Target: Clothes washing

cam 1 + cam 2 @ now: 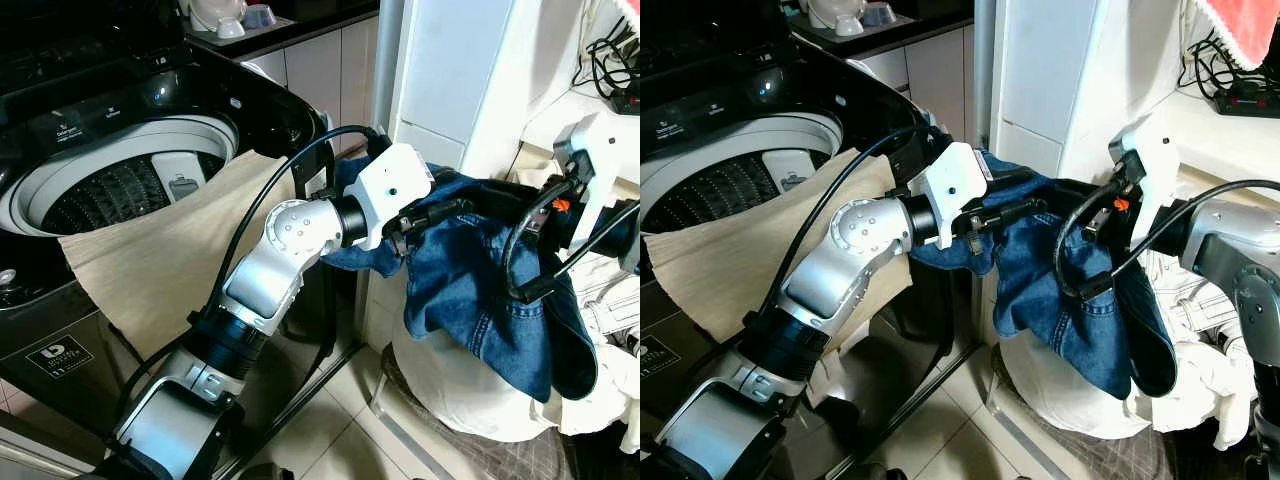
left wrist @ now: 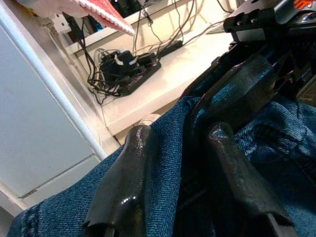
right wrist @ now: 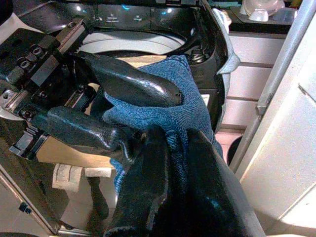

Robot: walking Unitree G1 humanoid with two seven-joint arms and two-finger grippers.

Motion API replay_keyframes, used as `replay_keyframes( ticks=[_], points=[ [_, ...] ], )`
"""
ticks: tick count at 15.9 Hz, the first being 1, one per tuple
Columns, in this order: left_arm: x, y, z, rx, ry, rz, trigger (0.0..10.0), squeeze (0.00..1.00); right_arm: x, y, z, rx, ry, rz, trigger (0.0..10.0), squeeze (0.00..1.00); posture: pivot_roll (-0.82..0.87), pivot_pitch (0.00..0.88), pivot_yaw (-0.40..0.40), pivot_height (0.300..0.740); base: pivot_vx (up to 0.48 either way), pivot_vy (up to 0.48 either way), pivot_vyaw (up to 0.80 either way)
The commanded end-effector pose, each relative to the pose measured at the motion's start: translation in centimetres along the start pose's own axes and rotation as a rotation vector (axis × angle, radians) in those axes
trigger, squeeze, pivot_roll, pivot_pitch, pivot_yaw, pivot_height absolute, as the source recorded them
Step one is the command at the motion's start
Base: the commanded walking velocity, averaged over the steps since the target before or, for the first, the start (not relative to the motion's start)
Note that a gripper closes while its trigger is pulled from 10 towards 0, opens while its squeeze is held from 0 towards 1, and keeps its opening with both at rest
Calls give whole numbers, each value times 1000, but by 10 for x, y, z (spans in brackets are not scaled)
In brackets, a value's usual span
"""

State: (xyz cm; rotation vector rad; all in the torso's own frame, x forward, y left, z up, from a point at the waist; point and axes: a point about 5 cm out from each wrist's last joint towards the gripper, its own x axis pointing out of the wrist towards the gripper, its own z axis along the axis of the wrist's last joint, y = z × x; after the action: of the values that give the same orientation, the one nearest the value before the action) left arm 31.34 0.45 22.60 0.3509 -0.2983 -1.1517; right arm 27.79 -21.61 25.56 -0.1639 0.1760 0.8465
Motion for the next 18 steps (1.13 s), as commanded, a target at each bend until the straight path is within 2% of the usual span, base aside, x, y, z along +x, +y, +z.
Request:
replay_keyframes(
  ticks=[1, 3, 4, 5, 11, 13, 17, 18],
  points=[
    [-17, 14, -19, -35, 101, 87, 0, 0, 0, 7, 11, -56, -28, 66, 0, 0, -102, 0, 54, 740, 0, 0, 0],
    [-18, 20, -18, -48, 97, 122, 0, 0, 0, 6, 11, -73, -28, 51, 0, 0, -103, 0, 57, 740, 0, 0, 0],
    [-19, 26, -17, -62, 90, 160, 0, 0, -1, 4, 11, -82, -36, 30, 3843, 1000, -103, 0, 58, 740, 0, 0, 0],
    [-20, 30, -16, -67, 86, 188, 0, 0, -1, 2, 11, -82, -41, 10, 9804, 1000, -104, 0, 59, 740, 0, 0, 0],
    [-26, 46, -16, -86, 91, 266, 0, 0, -6, -4, 15, -78, -74, -43, 10000, 1000, -105, 0, 69, 740, 0, 0, 0],
    [-30, 53, -16, -102, 88, 311, 0, 0, -12, -5, 18, -80, -91, -49, 10000, 1000, -105, 0, 70, 740, 0, 0, 0],
    [-30, 54, -17, -110, 84, 327, 0, 0, -13, -3, 16, -65, -109, -54, 10000, 1000, -107, 0, 72, 740, 0, 0, 0],
    [-31, 59, -13, -95, 69, 356, 0, 0, -13, -3, 15, -62, -108, -60, 10000, 1000, -105, 0, 71, 740, 0, 0, 0]
  ],
)
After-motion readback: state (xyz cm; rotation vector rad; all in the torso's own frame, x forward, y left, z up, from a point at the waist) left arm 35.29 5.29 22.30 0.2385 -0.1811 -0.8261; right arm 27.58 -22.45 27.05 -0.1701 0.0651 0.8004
